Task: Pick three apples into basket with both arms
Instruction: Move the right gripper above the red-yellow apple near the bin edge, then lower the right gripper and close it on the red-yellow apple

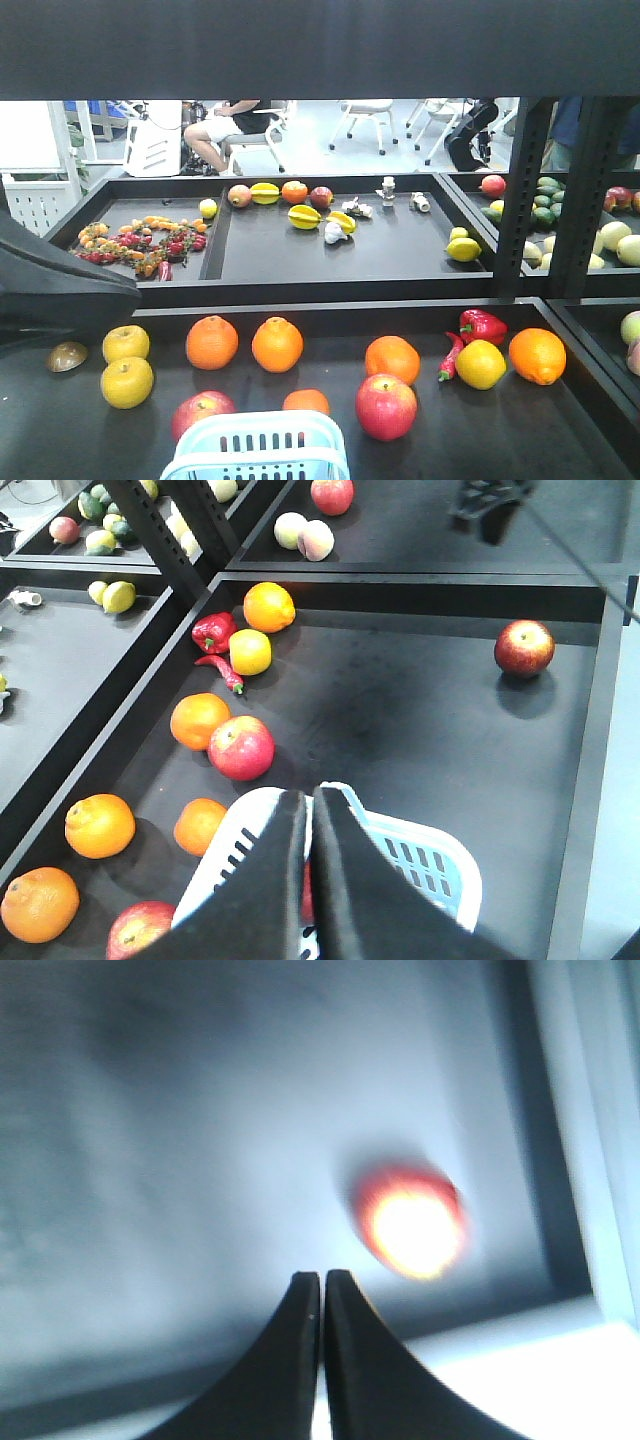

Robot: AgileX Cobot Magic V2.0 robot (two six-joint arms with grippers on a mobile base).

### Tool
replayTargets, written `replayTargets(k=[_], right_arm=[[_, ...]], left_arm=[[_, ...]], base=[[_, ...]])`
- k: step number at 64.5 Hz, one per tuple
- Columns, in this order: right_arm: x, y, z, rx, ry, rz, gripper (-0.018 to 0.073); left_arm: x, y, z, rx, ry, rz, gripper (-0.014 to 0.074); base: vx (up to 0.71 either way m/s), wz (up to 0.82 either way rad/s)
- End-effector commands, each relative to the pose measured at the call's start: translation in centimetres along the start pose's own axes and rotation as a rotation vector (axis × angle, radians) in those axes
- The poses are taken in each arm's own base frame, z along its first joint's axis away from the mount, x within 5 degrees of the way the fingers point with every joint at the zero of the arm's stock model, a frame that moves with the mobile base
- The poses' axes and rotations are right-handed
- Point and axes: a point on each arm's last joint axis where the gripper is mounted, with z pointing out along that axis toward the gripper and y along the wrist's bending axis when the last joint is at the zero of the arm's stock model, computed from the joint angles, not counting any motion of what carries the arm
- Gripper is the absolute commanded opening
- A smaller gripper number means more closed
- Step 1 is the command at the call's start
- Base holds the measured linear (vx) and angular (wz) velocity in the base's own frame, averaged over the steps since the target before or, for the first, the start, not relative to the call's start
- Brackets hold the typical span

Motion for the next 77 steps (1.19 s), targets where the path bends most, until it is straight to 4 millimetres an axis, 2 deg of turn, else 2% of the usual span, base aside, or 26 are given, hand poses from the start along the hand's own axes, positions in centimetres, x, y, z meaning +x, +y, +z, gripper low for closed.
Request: replayTargets(k=[1, 11, 19, 26, 36, 44, 59, 77], right_arm=[[2.1, -1.1, -0.5, -0.025, 0.028, -0.002, 0.0000], [4.3, -1.9, 1.4, -0.015, 0.112, -0.016, 0.0039], [5.0, -2.1, 2.2, -0.024, 0.148, 0.001, 0.0129], [5.0, -2.0, 2.2, -0.039, 0.147, 0.007, 0.0267], [4.9, -2.0, 2.2, -0.038, 0.135, 0.007, 0.0554], [4.6, -2.1, 2.2, -0.027, 0.109, 0.018, 0.0724], [3.5, -2.8, 2.9, 0.051, 0.029, 0.032, 0.0715], [1.7, -2.9, 6.7, 0.053, 0.103, 0.027, 0.0706]], left_arm=[[-1.2, 0.0, -1.0, -0.036, -0.089, -0.005, -0.0008], [-1.2, 0.0, -1.0, -0.036, -0.089, -0.005, -0.0008], [-1.2, 0.0, -1.0, -0.036, -0.089, -0.005, -0.0008], [-1.2, 0.0, -1.0, -0.036, -0.089, -0.005, -0.0008], [-1.2, 0.0, -1.0, -0.036, -0.089, -0.005, -0.0008], [-1.2, 0.0, -1.0, -0.036, -0.089, -0.005, -0.0008], [-1.2, 0.0, -1.0, -0.036, -0.089, -0.005, -0.0008], [-1.2, 0.0, -1.0, -0.036, -0.089, -0.005, -0.0008]], base=[[0.00, 0.00], [0.00, 0.00], [0.00, 0.00], [0.00, 0.00], [0.00, 0.00], [0.00, 0.00], [0.00, 0.00], [0.00, 0.00]])
